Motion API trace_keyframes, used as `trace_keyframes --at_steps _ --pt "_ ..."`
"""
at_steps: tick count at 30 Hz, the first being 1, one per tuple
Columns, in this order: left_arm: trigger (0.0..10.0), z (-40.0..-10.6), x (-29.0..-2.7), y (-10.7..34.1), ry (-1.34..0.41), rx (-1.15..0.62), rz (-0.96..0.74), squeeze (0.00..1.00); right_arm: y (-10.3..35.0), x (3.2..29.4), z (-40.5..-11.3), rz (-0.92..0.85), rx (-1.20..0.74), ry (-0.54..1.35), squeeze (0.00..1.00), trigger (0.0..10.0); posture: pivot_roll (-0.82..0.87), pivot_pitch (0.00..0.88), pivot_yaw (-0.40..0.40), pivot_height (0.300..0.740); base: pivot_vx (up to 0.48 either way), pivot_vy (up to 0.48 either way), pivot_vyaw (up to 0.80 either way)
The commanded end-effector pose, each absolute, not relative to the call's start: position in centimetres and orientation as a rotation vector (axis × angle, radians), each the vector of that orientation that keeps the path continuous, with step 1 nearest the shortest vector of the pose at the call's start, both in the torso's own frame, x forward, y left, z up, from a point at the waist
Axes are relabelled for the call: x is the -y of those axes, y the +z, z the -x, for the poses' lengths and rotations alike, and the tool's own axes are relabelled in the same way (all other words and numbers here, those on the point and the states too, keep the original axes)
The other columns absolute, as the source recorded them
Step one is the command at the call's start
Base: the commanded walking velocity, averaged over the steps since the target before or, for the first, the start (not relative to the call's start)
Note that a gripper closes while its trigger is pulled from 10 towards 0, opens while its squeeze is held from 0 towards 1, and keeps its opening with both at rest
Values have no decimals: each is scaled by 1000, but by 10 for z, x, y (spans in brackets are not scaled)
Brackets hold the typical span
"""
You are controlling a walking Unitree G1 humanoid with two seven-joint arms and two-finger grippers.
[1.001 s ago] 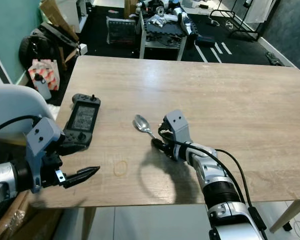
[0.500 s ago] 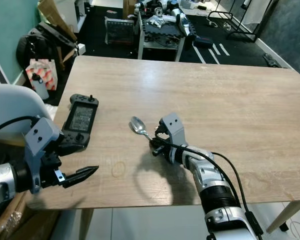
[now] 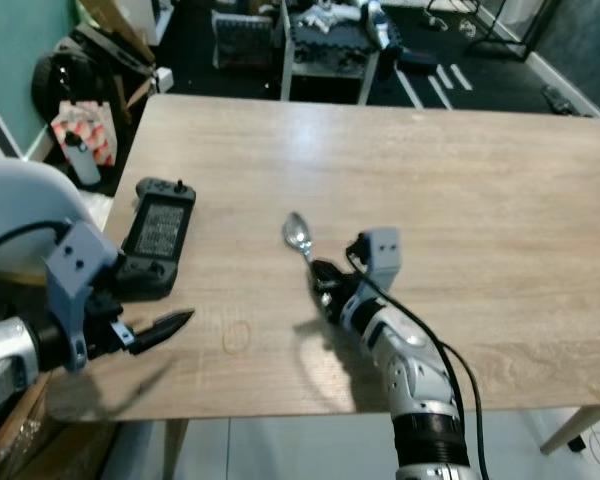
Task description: Setting the table
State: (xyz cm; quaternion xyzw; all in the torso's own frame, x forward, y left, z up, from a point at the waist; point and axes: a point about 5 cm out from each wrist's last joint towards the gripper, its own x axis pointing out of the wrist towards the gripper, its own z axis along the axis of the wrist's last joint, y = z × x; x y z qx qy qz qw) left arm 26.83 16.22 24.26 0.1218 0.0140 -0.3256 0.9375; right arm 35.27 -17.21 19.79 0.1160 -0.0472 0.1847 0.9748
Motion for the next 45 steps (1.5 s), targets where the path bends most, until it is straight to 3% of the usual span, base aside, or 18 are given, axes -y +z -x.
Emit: trace_keyframes --at_steps 1,2,3,4,11,12,19,26,27,28,29,35,36,37,45 --pt "10000 -271 -165 240 -619 -44 -240 0 202 183 -344 -227 158 292 0 4118 228 240 34 740 0 0 0" --pt "10000 -273 -166 240 -602 -40 -238 0 205 186 -340 -214 182 262 0 4745 228 240 34 740 0 0 0" --pt "10000 -273 -166 240 -602 -40 -238 0 205 186 -340 -214 182 262 0 4745 228 240 34 740 0 0 0" --pt "10000 -275 -166 240 -589 -38 -235 0 208 187 -335 -180 211 241 0 10000 218 232 38 740 0 0 0" --pt "10000 -279 -164 239 -576 -36 -229 0 208 173 -329 -23 173 279 0 10000 207 229 36 740 0 0 0" --pt "10000 -279 -164 238 -572 -38 -230 0 206 168 -331 -9 143 291 1000 10000 207 229 33 740 0 0 0" --pt "10000 -277 -163 236 -554 -48 -227 0 196 147 -346 -33 24 265 1000 10000 215 243 33 740 0 0 0" --pt "10000 -277 -163 238 -550 -49 -227 0 183 143 -356 -65 -18 184 1000 10000 226 251 35 740 0 0 0" --pt "10000 -276 -164 239 -549 -49 -228 0 181 143 -357 -59 -22 166 694 10000 232 255 35 740 0 0 0" --pt "10000 -276 -164 239 -549 -49 -228 0 181 143 -357 -59 -22 166 694 10000 232 255 35 740 0 0 0" --pt "10000 -276 -165 240 -547 -49 -228 0 179 144 -358 -46 -30 149 0 10000 232 255 35 740 0 0 0" --pt "10000 -275 -168 241 -538 -51 -226 0 173 149 -358 -35 -71 122 0 10000 231 262 30 740 0 0 0" --pt "10000 -275 -168 240 -537 -52 -225 0 170 150 -357 -30 -80 122 0 4431 231 262 30 740 0 0 0" --pt "10000 -275 -168 240 -536 -53 -221 0 166 151 -356 -11 -88 124 0 0 226 265 26 740 0 0 0" --pt "10000 -275 -168 240 -534 -55 -213 0 152 151 -352 94 -138 153 0 0 218 269 20 740 0 0 0"
